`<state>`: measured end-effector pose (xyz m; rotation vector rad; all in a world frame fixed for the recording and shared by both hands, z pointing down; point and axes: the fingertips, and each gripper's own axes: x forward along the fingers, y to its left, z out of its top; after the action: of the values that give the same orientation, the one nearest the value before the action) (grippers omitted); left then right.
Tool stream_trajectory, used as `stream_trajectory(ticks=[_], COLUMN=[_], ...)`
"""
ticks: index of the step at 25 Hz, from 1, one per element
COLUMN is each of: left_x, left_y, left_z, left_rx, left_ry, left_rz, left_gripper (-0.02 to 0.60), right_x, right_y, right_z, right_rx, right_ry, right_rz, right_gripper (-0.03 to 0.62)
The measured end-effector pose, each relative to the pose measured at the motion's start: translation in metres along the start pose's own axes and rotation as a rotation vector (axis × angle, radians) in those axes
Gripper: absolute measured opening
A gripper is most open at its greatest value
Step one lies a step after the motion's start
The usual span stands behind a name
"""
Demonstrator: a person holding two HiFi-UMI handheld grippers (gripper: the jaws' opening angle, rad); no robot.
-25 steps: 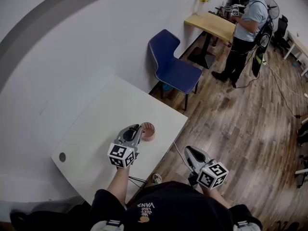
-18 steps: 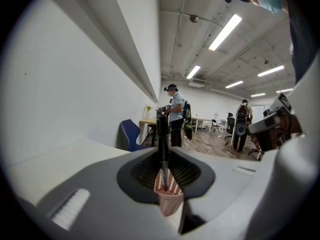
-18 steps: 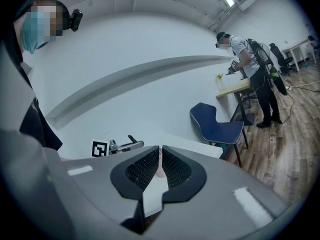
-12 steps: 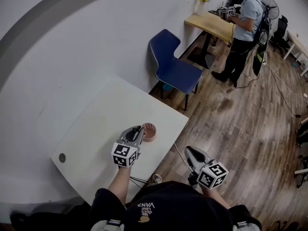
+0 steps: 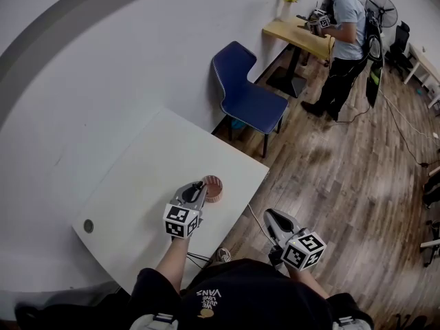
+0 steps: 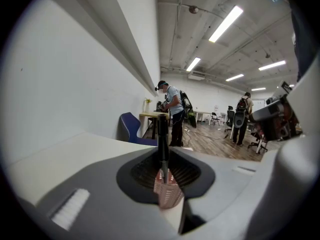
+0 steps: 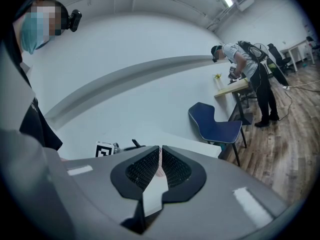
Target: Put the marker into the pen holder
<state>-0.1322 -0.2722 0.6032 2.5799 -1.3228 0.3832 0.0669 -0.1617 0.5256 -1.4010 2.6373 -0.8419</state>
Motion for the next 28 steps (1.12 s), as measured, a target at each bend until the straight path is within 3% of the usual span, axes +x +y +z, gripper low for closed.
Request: stream_trajectory(ticks=[28], left_x=[0.009], left_y=[0.003], left_z=[-0.016], left_rx=[-0.006], left_ry=[0.035], left_rz=[0.019], left_gripper=[0.098], right_x=[0.010], right_y=[-0.001], right_z=[0.000], right_rx=[0.003], right_ry=[0.018], right_rz=[0.013], right_gripper=[0.002])
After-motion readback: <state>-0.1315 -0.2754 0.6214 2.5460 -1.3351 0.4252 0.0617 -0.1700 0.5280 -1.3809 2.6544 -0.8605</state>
